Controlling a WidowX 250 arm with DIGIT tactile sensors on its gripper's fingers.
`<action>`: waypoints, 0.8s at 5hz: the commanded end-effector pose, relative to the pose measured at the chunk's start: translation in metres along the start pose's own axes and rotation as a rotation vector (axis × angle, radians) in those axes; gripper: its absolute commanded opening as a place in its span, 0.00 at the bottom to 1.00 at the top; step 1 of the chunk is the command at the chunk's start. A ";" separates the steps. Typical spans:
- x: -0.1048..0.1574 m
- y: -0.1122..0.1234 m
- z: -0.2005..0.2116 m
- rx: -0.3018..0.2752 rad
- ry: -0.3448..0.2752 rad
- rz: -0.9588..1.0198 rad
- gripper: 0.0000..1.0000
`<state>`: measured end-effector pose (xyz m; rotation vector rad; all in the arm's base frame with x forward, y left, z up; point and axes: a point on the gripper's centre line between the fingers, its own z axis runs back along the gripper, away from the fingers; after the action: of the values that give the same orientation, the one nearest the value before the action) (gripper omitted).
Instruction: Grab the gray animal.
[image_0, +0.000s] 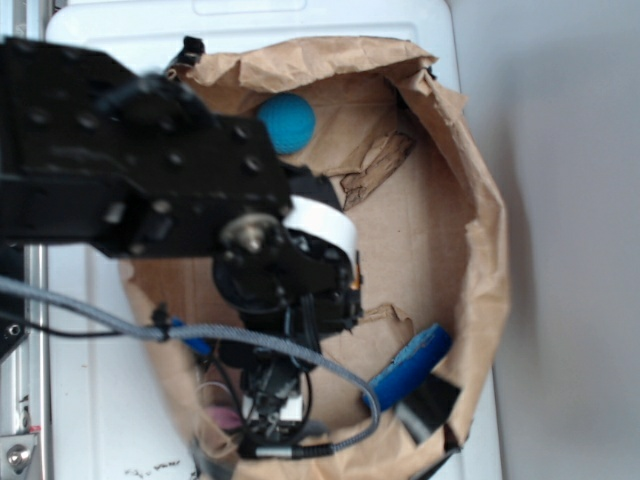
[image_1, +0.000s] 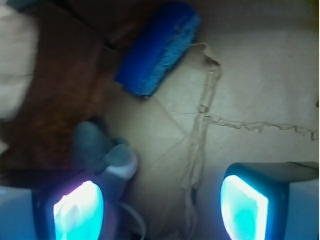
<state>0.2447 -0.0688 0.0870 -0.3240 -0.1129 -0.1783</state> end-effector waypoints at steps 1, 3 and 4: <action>0.021 -0.016 -0.011 -0.071 0.005 -0.088 1.00; 0.026 -0.026 0.011 -0.247 0.034 -0.160 1.00; 0.034 -0.019 0.006 -0.228 0.044 -0.159 1.00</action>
<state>0.2659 -0.0921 0.0885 -0.5440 -0.0227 -0.3378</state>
